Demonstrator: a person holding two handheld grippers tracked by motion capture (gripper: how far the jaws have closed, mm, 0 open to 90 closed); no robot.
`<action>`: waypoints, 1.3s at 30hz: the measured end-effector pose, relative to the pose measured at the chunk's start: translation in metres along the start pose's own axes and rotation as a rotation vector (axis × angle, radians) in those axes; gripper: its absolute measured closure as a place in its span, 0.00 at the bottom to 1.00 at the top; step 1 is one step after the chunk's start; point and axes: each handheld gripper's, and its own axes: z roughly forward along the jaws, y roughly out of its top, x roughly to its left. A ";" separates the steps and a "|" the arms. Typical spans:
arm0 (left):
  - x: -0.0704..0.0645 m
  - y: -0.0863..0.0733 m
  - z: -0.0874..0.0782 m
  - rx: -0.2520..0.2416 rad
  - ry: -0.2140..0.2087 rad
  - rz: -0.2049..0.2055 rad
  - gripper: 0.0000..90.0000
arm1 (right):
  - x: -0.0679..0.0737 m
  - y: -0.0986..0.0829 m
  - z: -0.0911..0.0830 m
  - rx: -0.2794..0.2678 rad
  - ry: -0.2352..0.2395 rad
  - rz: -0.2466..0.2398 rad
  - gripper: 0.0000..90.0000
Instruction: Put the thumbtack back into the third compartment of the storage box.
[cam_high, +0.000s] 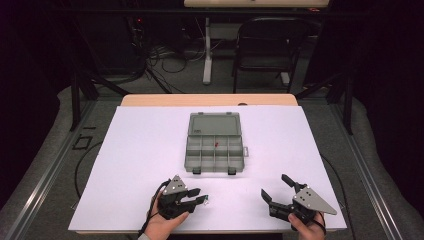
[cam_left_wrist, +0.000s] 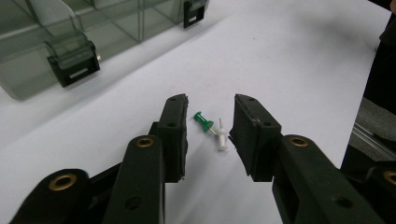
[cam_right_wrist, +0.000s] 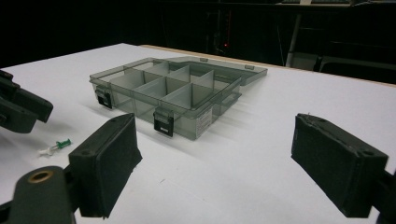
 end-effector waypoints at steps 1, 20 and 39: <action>-0.001 -0.001 0.001 0.004 0.003 0.001 0.75 | 0.000 0.000 0.000 -0.001 0.000 -0.003 0.16; -0.006 -0.007 0.015 0.059 0.000 -0.012 0.84 | 0.000 0.000 0.000 -0.002 0.004 -0.002 0.16; -0.009 -0.010 0.018 0.056 0.022 0.020 0.94 | 0.000 0.000 0.000 0.002 0.008 -0.003 0.16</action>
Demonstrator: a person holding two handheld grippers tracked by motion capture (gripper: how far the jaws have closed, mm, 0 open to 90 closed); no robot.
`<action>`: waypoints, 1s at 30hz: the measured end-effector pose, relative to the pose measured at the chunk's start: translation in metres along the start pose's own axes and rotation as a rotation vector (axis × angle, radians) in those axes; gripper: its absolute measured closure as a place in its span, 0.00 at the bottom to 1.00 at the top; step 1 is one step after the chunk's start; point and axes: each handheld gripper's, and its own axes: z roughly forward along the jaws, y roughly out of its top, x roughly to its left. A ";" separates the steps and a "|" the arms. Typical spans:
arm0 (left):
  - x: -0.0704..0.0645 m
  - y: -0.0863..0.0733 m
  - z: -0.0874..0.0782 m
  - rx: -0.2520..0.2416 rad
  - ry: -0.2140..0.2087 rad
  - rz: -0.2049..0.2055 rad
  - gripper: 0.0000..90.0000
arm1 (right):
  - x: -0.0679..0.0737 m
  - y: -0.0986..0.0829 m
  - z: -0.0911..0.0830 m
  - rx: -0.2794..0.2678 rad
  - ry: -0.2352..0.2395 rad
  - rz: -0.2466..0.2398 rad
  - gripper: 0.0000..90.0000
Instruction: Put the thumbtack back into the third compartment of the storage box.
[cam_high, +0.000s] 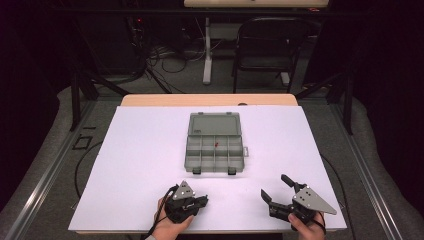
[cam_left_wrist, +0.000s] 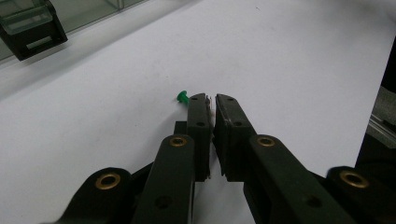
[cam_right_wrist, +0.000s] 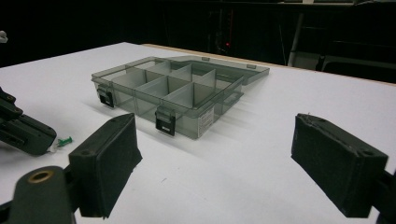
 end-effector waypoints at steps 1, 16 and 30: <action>0.000 0.000 0.000 0.001 0.000 0.002 0.94 | 0.000 0.000 0.000 0.000 0.000 0.000 0.16; 0.000 0.001 0.000 -0.001 -0.007 -0.005 0.95 | 0.000 0.000 0.000 -0.001 0.002 0.001 0.16; 0.000 0.004 -0.012 -0.043 -0.014 -0.018 0.95 | -0.001 0.000 0.000 -0.003 0.000 0.001 0.16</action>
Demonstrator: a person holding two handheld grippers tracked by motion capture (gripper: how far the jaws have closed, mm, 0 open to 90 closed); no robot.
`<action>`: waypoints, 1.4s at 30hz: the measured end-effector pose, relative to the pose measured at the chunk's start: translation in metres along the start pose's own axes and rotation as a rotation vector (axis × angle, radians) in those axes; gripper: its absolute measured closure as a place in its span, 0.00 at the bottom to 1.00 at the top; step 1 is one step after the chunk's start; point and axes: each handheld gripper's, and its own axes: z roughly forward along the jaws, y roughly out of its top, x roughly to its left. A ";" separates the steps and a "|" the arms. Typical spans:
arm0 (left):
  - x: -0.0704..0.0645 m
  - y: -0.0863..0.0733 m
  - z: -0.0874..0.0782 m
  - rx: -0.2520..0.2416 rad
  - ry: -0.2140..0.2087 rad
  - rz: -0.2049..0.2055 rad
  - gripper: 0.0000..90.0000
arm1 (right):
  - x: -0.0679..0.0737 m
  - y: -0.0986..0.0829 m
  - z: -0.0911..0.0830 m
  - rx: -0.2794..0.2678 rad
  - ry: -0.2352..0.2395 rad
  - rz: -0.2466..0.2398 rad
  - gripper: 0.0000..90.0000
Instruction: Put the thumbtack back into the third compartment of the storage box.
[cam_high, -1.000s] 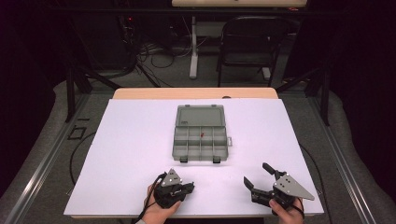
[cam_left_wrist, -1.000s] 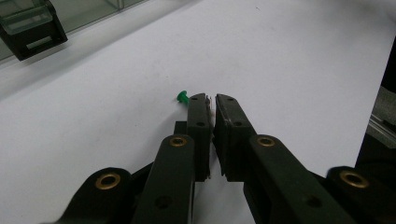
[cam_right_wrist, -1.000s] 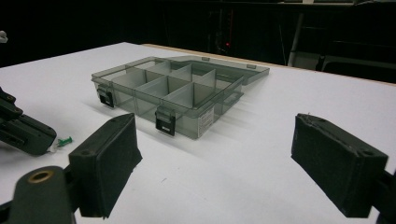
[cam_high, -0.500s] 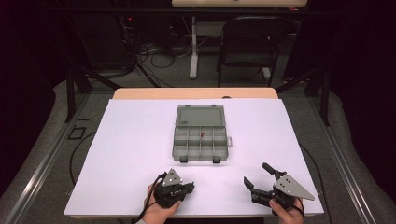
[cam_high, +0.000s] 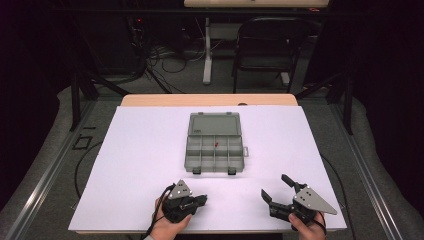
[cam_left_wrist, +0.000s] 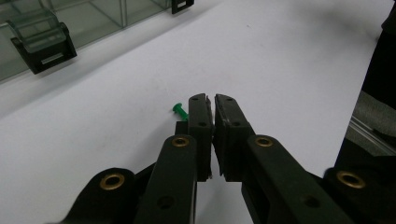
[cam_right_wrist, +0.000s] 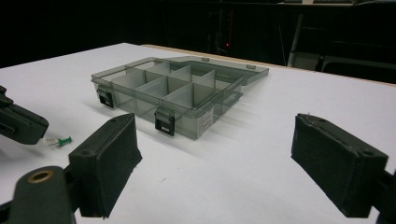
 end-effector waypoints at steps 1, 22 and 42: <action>0.001 0.000 -0.001 -0.005 -0.006 -0.003 0.95 | 0.000 0.000 0.000 0.001 -0.001 0.000 0.16; 0.022 0.009 -0.026 -0.119 0.044 -0.069 0.95 | 0.000 0.000 0.000 0.002 0.002 0.000 0.16; 0.042 0.013 -0.038 -0.174 0.083 -0.132 0.95 | 0.000 0.000 0.001 0.006 0.000 -0.002 0.16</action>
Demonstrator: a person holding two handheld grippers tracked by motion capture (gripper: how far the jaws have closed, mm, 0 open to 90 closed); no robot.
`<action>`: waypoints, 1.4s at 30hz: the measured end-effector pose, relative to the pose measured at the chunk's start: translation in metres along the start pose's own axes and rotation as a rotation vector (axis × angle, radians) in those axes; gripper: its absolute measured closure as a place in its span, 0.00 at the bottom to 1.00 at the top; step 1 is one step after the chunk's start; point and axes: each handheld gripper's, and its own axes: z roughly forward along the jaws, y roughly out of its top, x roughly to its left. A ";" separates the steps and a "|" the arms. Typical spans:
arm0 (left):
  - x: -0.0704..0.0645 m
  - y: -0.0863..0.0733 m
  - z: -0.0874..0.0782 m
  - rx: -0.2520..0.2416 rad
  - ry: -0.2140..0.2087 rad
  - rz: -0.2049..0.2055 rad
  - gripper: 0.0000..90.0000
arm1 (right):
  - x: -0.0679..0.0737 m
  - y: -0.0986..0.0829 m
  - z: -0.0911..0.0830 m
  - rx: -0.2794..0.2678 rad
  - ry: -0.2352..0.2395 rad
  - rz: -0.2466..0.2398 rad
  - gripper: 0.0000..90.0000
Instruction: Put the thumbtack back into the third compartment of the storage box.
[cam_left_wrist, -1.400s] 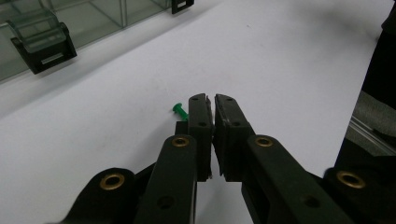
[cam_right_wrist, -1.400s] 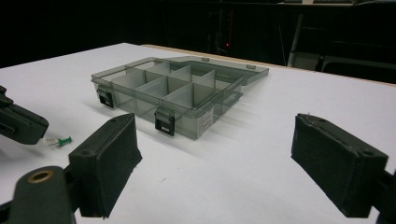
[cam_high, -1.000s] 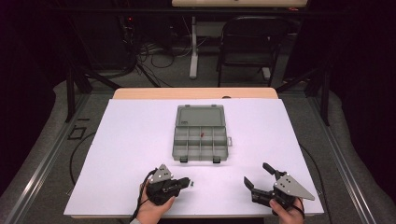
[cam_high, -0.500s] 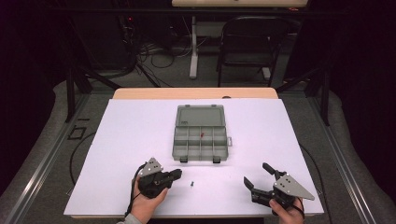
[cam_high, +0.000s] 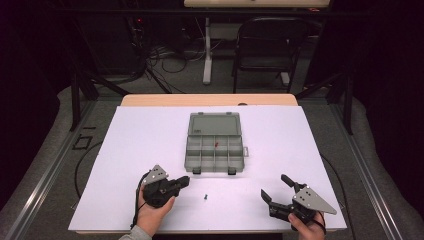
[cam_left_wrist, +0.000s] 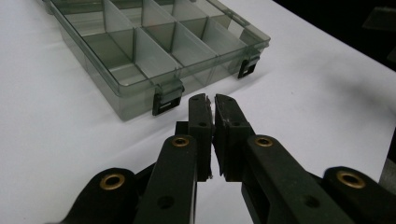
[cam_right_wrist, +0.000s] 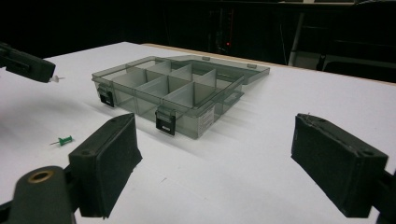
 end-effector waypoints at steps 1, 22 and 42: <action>0.001 0.002 0.000 -0.003 -0.004 -0.007 0.95 | 0.000 0.000 0.000 -0.003 -0.001 0.003 0.16; -0.003 0.087 0.021 -0.037 -0.024 0.055 0.95 | -0.001 -0.001 0.001 0.003 -0.003 0.012 0.16; 0.009 0.118 0.079 -0.007 0.023 0.021 0.95 | -0.002 -0.001 0.002 0.006 -0.001 0.014 0.16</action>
